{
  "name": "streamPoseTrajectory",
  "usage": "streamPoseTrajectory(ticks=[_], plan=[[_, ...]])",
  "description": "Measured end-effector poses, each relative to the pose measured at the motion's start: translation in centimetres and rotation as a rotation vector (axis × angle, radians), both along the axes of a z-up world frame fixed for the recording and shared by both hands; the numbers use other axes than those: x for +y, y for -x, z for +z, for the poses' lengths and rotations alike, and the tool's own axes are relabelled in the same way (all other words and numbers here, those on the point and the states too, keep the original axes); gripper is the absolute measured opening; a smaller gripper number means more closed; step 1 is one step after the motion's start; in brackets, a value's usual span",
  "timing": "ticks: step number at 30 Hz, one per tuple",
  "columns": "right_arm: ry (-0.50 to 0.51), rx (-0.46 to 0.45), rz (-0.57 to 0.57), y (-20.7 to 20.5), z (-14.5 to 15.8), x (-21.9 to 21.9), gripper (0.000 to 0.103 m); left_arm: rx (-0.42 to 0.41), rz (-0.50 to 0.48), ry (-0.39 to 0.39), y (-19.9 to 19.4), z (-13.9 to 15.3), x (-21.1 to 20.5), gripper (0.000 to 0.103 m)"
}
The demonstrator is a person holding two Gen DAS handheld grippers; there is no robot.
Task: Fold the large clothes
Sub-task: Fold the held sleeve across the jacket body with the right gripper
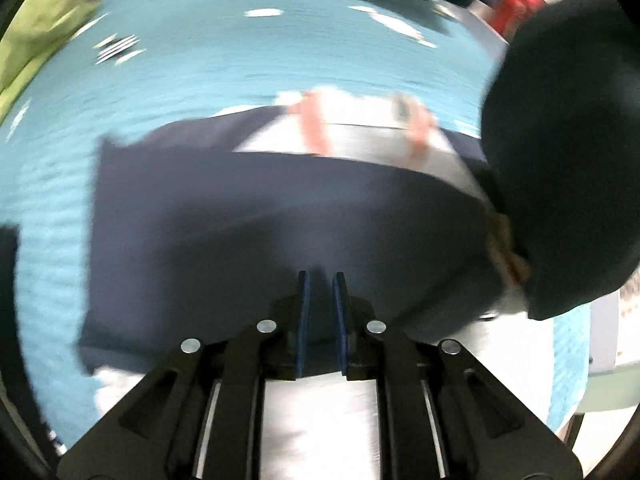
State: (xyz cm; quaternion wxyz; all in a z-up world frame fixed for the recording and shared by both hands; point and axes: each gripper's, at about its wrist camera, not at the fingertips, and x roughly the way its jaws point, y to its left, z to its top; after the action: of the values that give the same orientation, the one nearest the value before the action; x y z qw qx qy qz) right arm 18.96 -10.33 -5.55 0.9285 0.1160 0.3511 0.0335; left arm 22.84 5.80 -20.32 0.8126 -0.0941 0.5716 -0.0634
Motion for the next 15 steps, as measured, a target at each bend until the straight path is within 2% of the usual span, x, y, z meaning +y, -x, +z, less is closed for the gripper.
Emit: streamPoseTrajectory(ticks=[1, 2, 3, 4, 5, 7, 8, 10, 12, 15], plan=[[0.006, 0.020, 0.022, -0.3, -1.4, 1.4, 0.030, 0.005, 0.038, 0.003, 0.2, -0.1, 1.9, 0.013], [-0.006, 0.058, 0.086, -0.7, -3.1, 2.8, 0.042, 0.008, 0.067, 0.002, 0.5, -0.1, 3.4, 0.013], [-0.037, 0.122, 0.180, -1.1, -4.8, 4.3, 0.050, 0.012, 0.109, -0.007, 0.8, -0.3, 5.2, 0.013], [-0.065, 0.164, 0.228, -1.1, -5.8, 5.0, 0.059, 0.017, 0.145, -0.020, 0.9, -0.4, 6.8, 0.013], [-0.095, 0.206, 0.260, -0.9, -6.8, 5.6, 0.060, 0.025, 0.188, -0.032, 1.2, -0.6, 8.6, 0.013], [-0.130, 0.213, 0.289, -0.1, -7.3, 5.6, 0.063, 0.042, 0.245, -0.027, 1.8, -0.8, 11.6, 0.013], [-0.134, 0.207, 0.289, 0.3, -7.3, 5.1, 0.074, 0.052, 0.266, -0.016, 1.9, -0.9, 12.7, 0.015], [-0.121, 0.196, 0.247, 1.0, -7.1, 3.2, 0.085, 0.052, 0.288, 0.004, 2.3, -0.8, 13.9, 0.022], [-0.101, 0.215, 0.172, 1.5, -7.5, 0.0, 0.085, 0.044, 0.292, 0.007, 2.6, -0.5, 13.9, 0.033], [-0.159, 0.274, 0.047, 2.4, -9.2, -5.2, 0.085, 0.064, 0.264, 0.037, 2.3, -1.3, 12.9, 0.036]])
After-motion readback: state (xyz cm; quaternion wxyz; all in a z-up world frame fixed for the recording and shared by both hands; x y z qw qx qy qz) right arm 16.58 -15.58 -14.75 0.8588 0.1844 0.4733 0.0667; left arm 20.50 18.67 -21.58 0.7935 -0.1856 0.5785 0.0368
